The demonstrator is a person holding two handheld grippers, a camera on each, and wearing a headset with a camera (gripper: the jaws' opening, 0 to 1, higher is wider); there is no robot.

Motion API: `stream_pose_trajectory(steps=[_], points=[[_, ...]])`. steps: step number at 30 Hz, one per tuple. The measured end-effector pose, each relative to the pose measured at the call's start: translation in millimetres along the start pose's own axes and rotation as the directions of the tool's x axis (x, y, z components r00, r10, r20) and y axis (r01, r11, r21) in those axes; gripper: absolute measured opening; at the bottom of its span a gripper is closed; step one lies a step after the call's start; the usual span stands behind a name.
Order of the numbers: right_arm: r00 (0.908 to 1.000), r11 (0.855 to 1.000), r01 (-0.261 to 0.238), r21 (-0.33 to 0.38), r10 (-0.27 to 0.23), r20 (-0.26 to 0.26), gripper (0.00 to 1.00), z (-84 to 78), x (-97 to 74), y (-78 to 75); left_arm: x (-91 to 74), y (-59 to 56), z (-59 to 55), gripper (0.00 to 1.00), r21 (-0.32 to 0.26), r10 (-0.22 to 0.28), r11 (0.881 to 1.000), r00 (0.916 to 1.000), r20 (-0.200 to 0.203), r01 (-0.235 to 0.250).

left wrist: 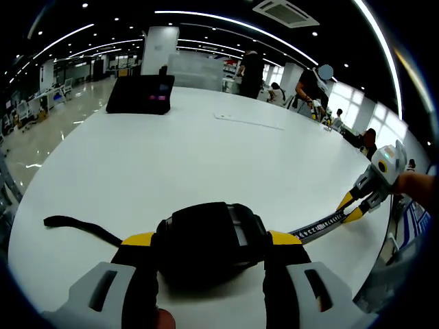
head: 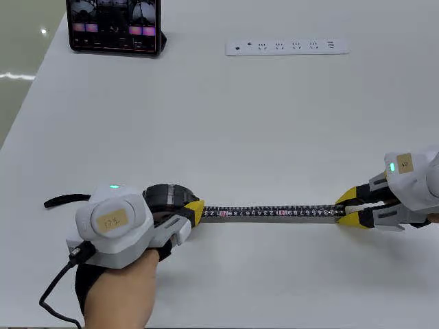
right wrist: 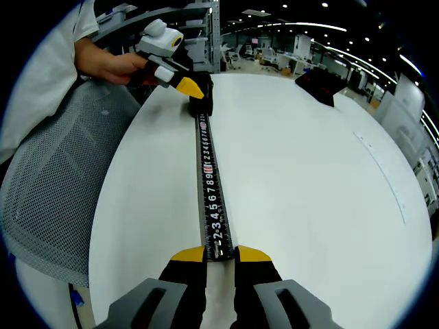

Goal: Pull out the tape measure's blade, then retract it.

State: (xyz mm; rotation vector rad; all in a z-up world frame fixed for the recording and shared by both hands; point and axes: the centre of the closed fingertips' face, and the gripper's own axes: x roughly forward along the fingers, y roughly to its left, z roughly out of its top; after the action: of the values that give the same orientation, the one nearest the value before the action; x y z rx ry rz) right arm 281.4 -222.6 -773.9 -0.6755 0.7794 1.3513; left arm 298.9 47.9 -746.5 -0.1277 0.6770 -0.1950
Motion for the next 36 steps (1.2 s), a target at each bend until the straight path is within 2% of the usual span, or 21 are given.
stream_pose_trajectory(steps=[10,13,26,36], points=[[1.0,1.0,0.0,-0.001,0.0,-0.001,0.11,0.1,-0.1,0.5,-0.3,0.3,-0.7,0.57,-0.006,-0.004,1.0,1.0,-0.006,0.004],[0.9998,1.0,0.004,0.013,-0.004,0.021,0.11,6.8,-1.7,-0.7,-0.4,0.4,-0.8,0.57,-0.01,-0.01,1.0,0.9999,-0.006,0.01],[0.9986,0.999,-0.028,0.031,0.026,0.047,0.11,26.4,11.2,4.6,-0.4,0.8,-0.5,0.57,-0.02,-0.032,0.999,0.9995,-0.005,0.032],[0.9953,0.997,-0.051,0.055,0.046,0.085,0.11,42.2,22.2,12.0,-0.6,0.1,-0.5,0.57,0.001,-0.044,0.999,0.999,-0.003,0.044]])
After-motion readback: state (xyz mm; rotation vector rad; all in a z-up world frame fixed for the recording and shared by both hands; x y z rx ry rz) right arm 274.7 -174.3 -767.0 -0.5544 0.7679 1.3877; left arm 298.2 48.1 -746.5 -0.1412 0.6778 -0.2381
